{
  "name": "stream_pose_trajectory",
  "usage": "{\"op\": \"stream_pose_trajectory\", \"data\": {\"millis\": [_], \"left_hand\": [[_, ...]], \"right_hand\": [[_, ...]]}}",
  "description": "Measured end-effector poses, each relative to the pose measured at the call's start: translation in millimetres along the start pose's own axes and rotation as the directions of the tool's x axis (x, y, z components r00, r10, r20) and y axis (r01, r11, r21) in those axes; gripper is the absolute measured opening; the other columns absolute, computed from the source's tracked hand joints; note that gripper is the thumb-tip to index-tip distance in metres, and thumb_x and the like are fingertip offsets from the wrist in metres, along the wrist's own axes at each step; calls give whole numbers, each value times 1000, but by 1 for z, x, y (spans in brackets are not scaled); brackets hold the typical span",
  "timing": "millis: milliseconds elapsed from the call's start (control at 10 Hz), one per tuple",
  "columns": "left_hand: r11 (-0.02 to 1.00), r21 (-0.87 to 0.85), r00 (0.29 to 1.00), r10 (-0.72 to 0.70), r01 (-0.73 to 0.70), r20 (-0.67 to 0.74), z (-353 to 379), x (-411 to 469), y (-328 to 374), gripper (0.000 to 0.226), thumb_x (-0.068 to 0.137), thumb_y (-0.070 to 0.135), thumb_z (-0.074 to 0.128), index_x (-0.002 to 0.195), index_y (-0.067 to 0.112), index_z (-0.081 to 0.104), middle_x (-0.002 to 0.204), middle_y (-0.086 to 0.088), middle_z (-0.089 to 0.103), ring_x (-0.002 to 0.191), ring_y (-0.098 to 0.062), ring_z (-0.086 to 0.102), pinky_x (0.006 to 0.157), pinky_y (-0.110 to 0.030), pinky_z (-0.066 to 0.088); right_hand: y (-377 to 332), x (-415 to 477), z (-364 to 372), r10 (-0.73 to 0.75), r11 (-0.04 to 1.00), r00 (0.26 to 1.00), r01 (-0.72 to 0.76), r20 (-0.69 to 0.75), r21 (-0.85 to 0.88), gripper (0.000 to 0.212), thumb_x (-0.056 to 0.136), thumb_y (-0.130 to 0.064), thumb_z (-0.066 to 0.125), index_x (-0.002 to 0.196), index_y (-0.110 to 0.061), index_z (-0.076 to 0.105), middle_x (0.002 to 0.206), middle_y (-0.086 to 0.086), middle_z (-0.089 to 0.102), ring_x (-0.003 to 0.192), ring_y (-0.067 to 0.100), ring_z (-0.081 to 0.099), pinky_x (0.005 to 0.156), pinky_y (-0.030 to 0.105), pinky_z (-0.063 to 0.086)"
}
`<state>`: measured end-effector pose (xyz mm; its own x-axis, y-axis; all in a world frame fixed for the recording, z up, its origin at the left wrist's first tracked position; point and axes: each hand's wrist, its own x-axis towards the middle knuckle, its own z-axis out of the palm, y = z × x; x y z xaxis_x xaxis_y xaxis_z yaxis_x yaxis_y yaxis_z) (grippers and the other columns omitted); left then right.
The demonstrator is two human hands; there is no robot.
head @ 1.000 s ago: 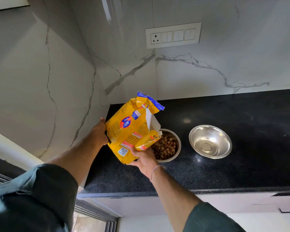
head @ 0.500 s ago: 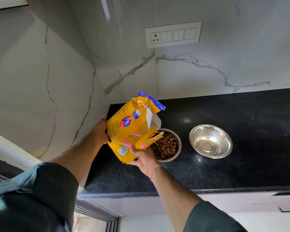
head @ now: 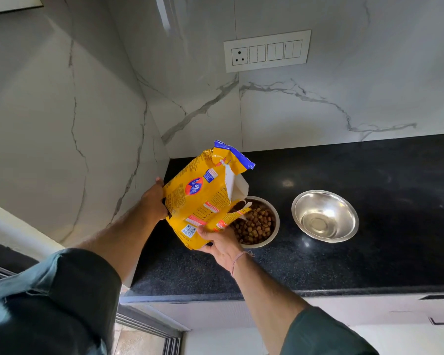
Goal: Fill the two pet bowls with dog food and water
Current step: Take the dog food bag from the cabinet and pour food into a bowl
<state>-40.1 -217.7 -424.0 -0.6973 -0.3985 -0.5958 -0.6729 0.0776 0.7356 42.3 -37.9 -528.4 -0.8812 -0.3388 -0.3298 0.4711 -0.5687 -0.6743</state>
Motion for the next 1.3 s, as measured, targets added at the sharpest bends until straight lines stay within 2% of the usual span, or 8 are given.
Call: {"op": "stream_pose_trajectory", "data": {"millis": [100, 200, 400, 500, 800, 1000, 1100, 1300], "left_hand": [[995, -36, 996, 92, -92, 20, 5, -6, 1, 60, 105, 55, 42, 147, 12, 48, 133, -14, 59, 127, -38, 58, 87, -43, 52], [996, -92, 1000, 11, -13, -14, 8, 2, 1, 65, 102, 62, 42, 144, 13, 51, 138, -17, 60, 125, -34, 60, 84, -42, 49], [990, -108, 996, 93, -94, -16, 11, -19, 1, 47, 112, 28, 37, 154, 6, 40, 156, -18, 45, 139, -36, 47, 86, -37, 51], [989, -148, 1000, 7, -8, -6, 6, 3, 2, 69, 100, 67, 41, 143, 14, 52, 140, -17, 60, 113, -35, 64, 72, -42, 54], [997, -70, 1000, 20, -21, -6, -1, 13, -5, 65, 102, 62, 41, 142, 13, 53, 130, -20, 62, 120, -38, 62, 103, -49, 52], [999, -7, 999, 45, -45, 27, -21, 200, -35, 124, 25, 107, 54, 122, 30, 66, 121, -17, 72, 107, -44, 71, 91, -63, 55], [995, -80, 999, -52, 53, 9, -25, 206, -37, 93, 45, 97, 60, 113, 33, 68, 114, -18, 74, 100, -46, 72, 86, -69, 52], [990, -139, 999, -23, 26, 25, -11, 117, -16, 72, 74, 83, 58, 119, 27, 66, 111, -19, 74, 101, -45, 72, 88, -71, 51]], "right_hand": [[-2, -3, 2, -1, 1000, 1000, 1, -21, -9, 57, 75, -4, 81, 128, -18, 64, 129, 12, 70, 120, 34, 65, 96, 66, 52], [0, -1, 2, 7, 1000, 1000, -7, -14, 11, 67, 69, -8, 84, 132, -17, 62, 130, 12, 70, 121, 35, 64, 96, 66, 53], [-2, -3, 4, 19, 1000, 1000, -19, -20, 20, 69, 71, -8, 82, 136, -20, 60, 130, 10, 70, 118, 31, 66, 89, 59, 58], [-2, -3, 4, 20, 999, 1000, -19, -20, 37, 72, 72, -8, 83, 138, -20, 58, 130, 10, 71, 119, 31, 66, 85, 58, 59], [0, -2, 1, -12, 999, 1000, 11, 21, 46, 70, 80, -2, 78, 142, -24, 54, 133, 11, 69, 124, 36, 62, 88, 67, 54], [-4, -5, 3, -19, 997, 999, 16, 37, 69, 68, 75, -4, 79, 138, -18, 57, 129, 11, 71, 121, 36, 64, 86, 67, 55], [-5, -4, 4, -12, 997, 1000, 11, 21, 73, 72, 75, -4, 79, 142, -18, 55, 130, 11, 71, 118, 35, 65, 84, 66, 55], [-5, -4, 5, -18, 997, 999, 15, 35, 70, 65, 79, -4, 78, 140, -17, 57, 132, 12, 70, 120, 36, 64, 84, 66, 56]]}}
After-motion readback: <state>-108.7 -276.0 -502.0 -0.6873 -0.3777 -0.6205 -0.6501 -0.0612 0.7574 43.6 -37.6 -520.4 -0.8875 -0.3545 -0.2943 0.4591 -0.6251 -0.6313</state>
